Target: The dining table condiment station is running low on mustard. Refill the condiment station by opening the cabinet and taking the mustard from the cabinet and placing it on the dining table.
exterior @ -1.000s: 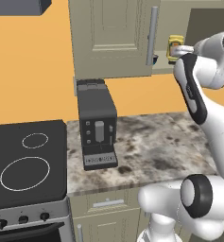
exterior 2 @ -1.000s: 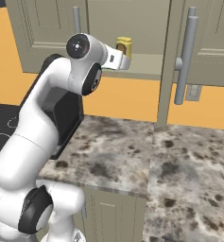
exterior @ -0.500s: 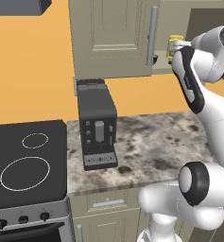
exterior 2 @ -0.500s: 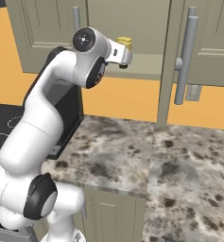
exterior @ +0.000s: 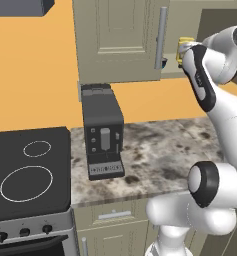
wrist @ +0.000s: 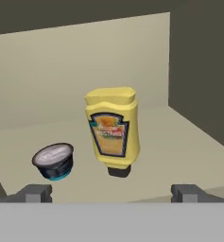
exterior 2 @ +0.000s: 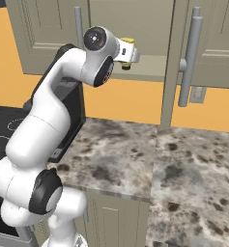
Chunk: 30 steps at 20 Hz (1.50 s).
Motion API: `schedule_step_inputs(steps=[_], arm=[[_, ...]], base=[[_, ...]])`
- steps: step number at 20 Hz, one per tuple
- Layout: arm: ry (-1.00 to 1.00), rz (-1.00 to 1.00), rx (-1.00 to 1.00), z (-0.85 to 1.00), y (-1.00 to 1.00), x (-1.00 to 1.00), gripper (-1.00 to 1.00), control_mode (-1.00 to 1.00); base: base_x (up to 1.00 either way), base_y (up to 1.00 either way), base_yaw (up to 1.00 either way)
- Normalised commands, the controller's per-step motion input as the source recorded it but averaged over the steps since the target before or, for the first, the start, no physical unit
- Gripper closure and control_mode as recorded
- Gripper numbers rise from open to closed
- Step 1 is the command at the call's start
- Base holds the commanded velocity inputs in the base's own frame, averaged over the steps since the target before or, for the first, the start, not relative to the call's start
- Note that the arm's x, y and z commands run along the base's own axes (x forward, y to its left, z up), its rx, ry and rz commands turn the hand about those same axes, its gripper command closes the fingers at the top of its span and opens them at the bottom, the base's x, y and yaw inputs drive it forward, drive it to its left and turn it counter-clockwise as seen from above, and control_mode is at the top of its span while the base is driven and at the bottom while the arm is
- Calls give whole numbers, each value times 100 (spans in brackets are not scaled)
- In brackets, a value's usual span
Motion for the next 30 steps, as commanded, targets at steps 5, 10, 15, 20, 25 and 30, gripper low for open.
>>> schedule_step_inputs(steps=[5, 10, 15, 20, 25, 30], arm=[[0, 2, 0, 0, -6, 27, -100, -100], [0, 2, 0, 0, 0, 25, -100, -100], [0, 2, 0, 0, 0, 22, -100, -100], [0, 3, 0, 0, -4, 17, -100, -100], [0, 3, 0, 0, -2, 14, -100, -100], [0, 3, 0, 0, -1, 14, -100, -100]], base=[[0, 0, 0], [0, 0, 0], [0, 0, 0], [0, 0, 0], [0, 0, 0], [0, 0, 0]])
